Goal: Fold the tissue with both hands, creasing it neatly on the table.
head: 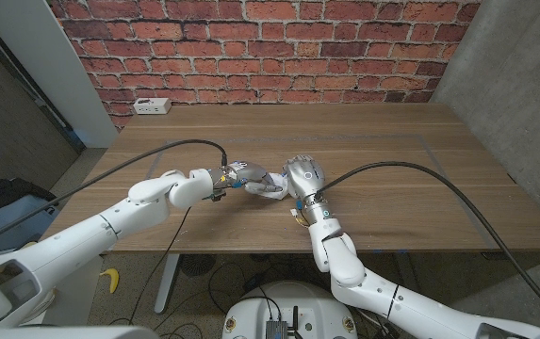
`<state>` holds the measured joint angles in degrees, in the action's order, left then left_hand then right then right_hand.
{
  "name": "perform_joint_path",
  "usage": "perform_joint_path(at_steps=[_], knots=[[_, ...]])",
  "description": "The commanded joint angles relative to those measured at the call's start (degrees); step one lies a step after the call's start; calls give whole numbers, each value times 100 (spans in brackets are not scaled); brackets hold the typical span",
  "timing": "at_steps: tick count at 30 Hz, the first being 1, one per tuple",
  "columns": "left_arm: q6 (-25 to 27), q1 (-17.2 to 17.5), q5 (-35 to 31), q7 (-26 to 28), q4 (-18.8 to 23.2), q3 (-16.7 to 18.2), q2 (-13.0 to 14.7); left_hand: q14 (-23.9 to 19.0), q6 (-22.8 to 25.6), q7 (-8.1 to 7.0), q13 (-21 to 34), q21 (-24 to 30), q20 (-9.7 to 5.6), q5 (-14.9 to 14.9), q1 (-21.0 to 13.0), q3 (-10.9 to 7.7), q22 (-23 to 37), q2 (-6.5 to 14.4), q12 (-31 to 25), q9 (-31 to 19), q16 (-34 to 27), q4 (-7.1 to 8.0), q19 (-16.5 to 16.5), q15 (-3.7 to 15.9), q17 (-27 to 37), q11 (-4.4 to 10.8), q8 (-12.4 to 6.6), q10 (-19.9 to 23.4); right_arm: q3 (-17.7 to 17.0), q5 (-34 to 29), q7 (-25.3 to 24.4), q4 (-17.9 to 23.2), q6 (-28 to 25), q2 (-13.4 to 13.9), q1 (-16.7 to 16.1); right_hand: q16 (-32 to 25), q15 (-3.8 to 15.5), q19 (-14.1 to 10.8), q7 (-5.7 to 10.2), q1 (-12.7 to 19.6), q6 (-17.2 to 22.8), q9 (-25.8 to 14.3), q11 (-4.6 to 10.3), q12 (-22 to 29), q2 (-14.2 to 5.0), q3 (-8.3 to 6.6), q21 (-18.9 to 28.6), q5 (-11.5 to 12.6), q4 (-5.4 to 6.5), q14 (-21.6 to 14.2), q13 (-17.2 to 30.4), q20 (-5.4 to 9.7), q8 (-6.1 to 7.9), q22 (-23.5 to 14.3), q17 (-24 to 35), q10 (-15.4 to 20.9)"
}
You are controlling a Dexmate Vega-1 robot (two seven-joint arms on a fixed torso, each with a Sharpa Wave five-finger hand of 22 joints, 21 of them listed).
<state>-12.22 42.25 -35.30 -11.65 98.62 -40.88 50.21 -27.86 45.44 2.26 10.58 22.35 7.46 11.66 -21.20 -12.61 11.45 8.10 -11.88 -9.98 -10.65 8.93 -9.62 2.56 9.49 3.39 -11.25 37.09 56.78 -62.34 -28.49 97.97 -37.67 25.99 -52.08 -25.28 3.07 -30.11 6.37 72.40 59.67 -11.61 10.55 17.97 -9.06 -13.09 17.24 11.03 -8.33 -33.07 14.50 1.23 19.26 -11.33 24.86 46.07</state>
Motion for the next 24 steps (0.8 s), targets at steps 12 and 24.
perform_joint_path(at_steps=[12, 24], knots=[[395, 415, -132, 537, 429, 356, 212, -29, -290, -225, 20, -4, -4, 59, 45, -82, -4, -31, 75, -29, 16, -179, -176, 74, 19, -112, 100, -156, 124, 399, 268, -12, 161, 63, 186, 18, 1035, -57, -13, 4, 12, -17, -16, -12, 7, -11, 77, -2, 40, -112, 42, -34, -36, -24, 16, 79], [1024, 1065, -600, 2031, 745, 746, 246, -336, -624, -411, 23, 248, 44, -42, -725, -871, 22, 208, 58, -32, -24, -785, -869, -280, 12, -73, 63, -288, 274, 202, 741, -25, -42, 67, 333, 23, 1043, -45, -30, 11, 39, -17, 4, -16, 19, -6, 87, 1, 31, -155, 49, -40, -35, -25, 29, 101]])
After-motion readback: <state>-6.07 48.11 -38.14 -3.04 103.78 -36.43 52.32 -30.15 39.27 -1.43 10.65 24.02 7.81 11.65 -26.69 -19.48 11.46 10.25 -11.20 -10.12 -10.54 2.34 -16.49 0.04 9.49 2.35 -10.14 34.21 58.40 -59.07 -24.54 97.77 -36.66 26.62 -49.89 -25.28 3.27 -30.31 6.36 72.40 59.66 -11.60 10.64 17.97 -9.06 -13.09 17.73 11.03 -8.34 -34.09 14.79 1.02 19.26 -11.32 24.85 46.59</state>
